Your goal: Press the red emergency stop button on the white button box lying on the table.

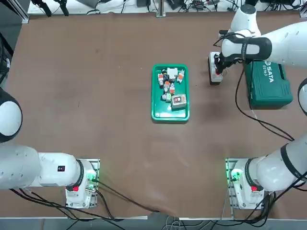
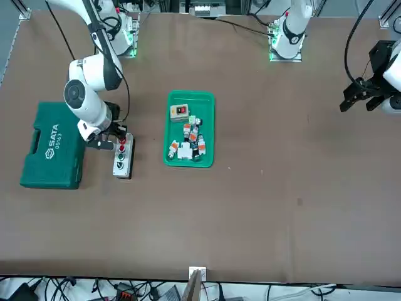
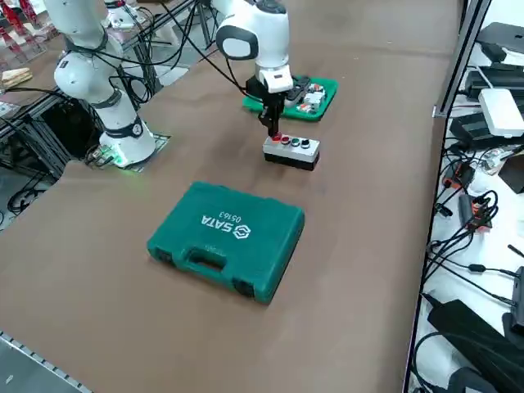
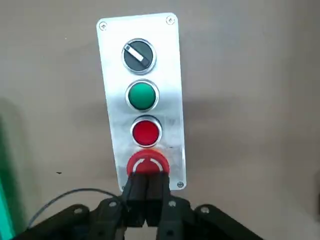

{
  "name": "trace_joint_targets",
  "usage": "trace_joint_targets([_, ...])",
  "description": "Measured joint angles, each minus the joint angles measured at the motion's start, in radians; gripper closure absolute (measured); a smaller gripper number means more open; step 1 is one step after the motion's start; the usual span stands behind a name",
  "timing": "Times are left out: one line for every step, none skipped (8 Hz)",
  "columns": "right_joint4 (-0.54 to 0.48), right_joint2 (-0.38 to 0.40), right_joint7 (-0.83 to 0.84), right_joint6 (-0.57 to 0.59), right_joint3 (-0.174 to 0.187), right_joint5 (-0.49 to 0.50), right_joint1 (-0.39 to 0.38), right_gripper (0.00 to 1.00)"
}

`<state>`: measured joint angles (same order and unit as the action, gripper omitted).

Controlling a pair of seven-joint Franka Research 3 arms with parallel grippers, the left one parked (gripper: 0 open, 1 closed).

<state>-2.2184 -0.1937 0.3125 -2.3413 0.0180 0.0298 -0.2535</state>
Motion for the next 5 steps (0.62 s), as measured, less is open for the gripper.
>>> trace_joint_targets([0.000,-0.002,0.000,-0.002,0.000,0.000,0.000,0.98])
trace_joint_targets([0.000,-0.002,0.001,-0.003,0.000,0.000,0.000,0.98])
trace_joint_targets([0.000,-0.003,0.001,-0.005,0.000,0.000,0.000,0.98])
trace_joint_targets([0.000,-0.004,0.002,-0.007,0.000,0.000,0.000,0.98])
trace_joint_targets([0.000,-0.004,0.002,-0.007,0.000,0.000,0.000,0.98])
